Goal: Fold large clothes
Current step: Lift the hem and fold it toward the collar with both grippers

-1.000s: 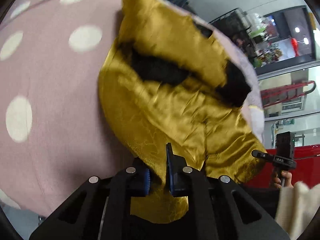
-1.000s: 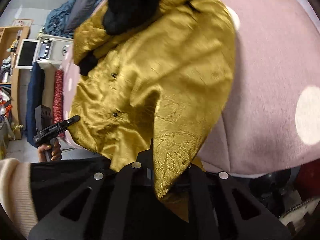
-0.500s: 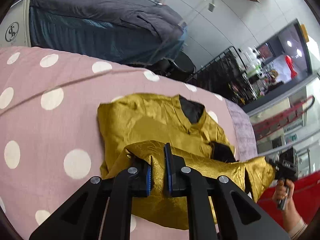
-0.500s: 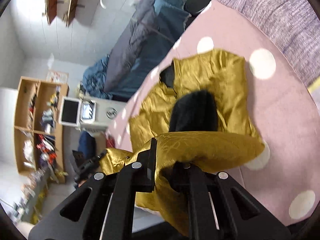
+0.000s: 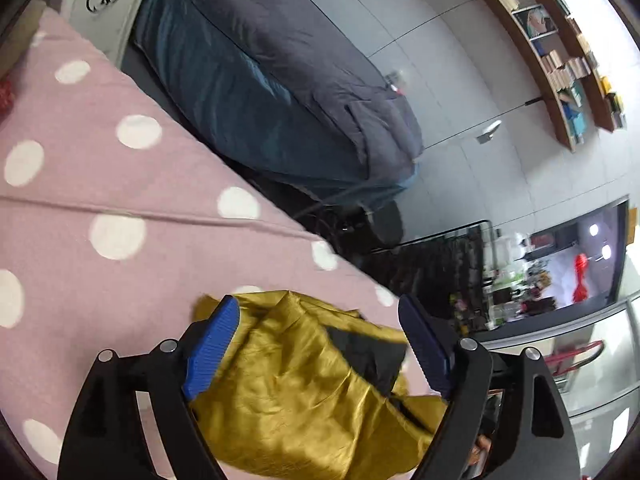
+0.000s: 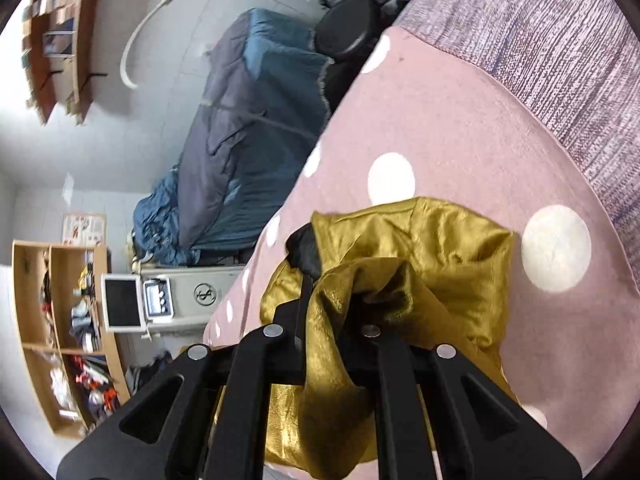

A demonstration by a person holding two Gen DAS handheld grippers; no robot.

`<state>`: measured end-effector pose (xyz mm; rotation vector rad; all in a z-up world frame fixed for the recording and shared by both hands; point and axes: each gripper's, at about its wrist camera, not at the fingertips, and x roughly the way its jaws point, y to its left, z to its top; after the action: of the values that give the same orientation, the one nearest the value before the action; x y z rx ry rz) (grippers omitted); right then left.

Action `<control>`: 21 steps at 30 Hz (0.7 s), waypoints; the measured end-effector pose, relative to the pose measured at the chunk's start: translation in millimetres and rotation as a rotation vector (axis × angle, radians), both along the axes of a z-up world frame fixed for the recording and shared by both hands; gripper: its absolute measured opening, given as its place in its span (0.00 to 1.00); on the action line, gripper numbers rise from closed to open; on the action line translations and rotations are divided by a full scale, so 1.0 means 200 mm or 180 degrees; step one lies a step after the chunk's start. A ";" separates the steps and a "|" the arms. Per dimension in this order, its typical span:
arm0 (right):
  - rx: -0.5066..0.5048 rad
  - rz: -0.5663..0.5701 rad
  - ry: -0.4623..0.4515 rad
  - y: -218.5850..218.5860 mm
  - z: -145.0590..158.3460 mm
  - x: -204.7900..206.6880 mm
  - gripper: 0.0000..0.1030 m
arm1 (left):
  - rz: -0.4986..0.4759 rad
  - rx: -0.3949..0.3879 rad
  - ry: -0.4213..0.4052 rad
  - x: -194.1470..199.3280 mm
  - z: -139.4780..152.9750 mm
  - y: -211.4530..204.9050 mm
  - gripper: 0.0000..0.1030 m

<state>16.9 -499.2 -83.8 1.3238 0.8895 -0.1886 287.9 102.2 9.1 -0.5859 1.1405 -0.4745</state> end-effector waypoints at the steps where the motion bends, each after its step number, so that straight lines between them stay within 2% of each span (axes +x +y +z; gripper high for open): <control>1: 0.0083 -0.0033 0.0053 -0.02 -0.05 0.04 0.09 | -0.0052 0.0148 -0.0006 -0.02 -0.01 0.01 0.78; 4: 0.0293 -0.0214 0.0158 -0.05 -0.17 0.11 0.09 | -0.0297 0.0485 0.0039 -0.10 -0.11 -0.01 0.80; 7: 0.0451 -0.0390 0.0326 -0.08 -0.30 0.15 0.12 | -0.0549 0.0622 0.0241 -0.20 -0.27 -0.07 0.81; 8: 0.0623 -0.0530 0.0314 -0.09 -0.34 0.13 0.20 | -0.0634 0.0675 0.0280 -0.24 -0.31 -0.11 0.81; 9: 0.0833 -0.0719 0.0232 -0.10 -0.37 0.11 0.35 | -0.0738 0.0738 0.0285 -0.28 -0.35 -0.15 0.81; 10: 0.1009 -0.0935 0.0107 -0.11 -0.38 0.06 0.45 | -0.0818 0.0793 0.0253 -0.31 -0.38 -0.18 0.81; 11: 0.1070 -0.1096 -0.0006 -0.13 -0.37 0.03 0.59 | -0.0940 0.0916 0.0148 -0.35 -0.39 -0.24 0.81; 13: 0.1006 -0.1160 -0.0188 -0.17 -0.30 -0.02 0.62 | -0.1139 0.1151 -0.0069 -0.39 -0.40 -0.35 0.81; 16: 0.0380 -0.0749 -0.0212 -0.23 -0.11 -0.04 0.62 | -0.1495 0.1512 -0.0371 -0.45 -0.44 -0.51 0.86; 18: -0.0458 -0.0237 0.0000 -0.20 0.07 -0.05 0.62 | -0.1747 0.1781 -0.0506 -0.48 -0.48 -0.62 0.86; 20: -0.1001 0.0189 0.0163 -0.12 0.16 -0.06 0.62 | -0.1965 0.2099 -0.0647 -0.53 -0.54 -0.71 0.86; 21: -0.1234 0.0450 0.0211 -0.06 0.18 -0.08 0.62 | -0.2016 0.2164 -0.0674 -0.54 -0.55 -0.73 0.85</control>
<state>1.8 -510.8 -46.9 0.8962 0.9444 -0.2806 179.5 -44.5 -101.5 0.4261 1.1810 -0.6223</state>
